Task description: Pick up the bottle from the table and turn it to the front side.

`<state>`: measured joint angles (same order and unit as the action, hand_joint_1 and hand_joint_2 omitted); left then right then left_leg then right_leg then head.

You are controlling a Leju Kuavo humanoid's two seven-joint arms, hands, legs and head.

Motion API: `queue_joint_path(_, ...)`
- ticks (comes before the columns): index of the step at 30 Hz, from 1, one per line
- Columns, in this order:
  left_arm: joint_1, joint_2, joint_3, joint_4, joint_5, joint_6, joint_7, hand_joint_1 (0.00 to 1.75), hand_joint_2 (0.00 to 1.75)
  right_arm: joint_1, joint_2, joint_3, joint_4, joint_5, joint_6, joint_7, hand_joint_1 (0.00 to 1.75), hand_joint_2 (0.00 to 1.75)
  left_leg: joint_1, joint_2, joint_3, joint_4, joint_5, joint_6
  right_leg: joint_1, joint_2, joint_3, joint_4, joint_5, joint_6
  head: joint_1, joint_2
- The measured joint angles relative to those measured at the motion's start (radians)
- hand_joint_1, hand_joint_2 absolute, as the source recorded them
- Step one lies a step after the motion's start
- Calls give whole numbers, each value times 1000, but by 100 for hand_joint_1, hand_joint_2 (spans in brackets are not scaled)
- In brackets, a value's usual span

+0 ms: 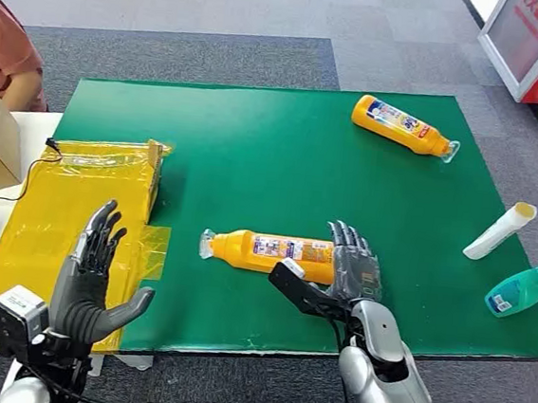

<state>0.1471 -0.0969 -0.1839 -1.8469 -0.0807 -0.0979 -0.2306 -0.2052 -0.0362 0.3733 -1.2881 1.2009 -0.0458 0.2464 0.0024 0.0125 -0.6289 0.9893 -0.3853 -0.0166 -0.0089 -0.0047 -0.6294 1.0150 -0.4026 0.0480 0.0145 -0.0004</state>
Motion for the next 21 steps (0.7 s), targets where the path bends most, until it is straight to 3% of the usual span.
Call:
queue_joint_path(9, -133, 16, -83, 37, 54, -49, 37, 0, 175, -119, 8, 59, 212, 31, 17, 7, 0, 175, 0, 0, 0, 0, 0, 0, 0, 0, 0, 0, 0, 0, 0, 0)
queue_joint_path(19, -241, 26, -140, 108, 75, -70, 71, 0, 175, -198, 31, 99, 349, 44, 25, 2, 0, 175, 0, 0, 0, 0, 0, 0, 0, 0, 0, 0, 0, 0, 0, 0)
queue_joint_path(20, -247, 26, -144, 113, 79, -71, 74, 0, 175, -205, 33, 102, 361, 48, 26, 2, 3, 175, 0, 0, 0, 0, 0, 0, 0, 0, 0, 0, 0, 0, 0, 0)
queue_joint_path(21, -251, 26, -149, 118, 83, -72, 76, 0, 175, -212, 35, 106, 375, 53, 27, 2, 45, 175, 0, 0, 0, 0, 0, 0, 0, 0, 0, 0, 0, 0, 0, 0)
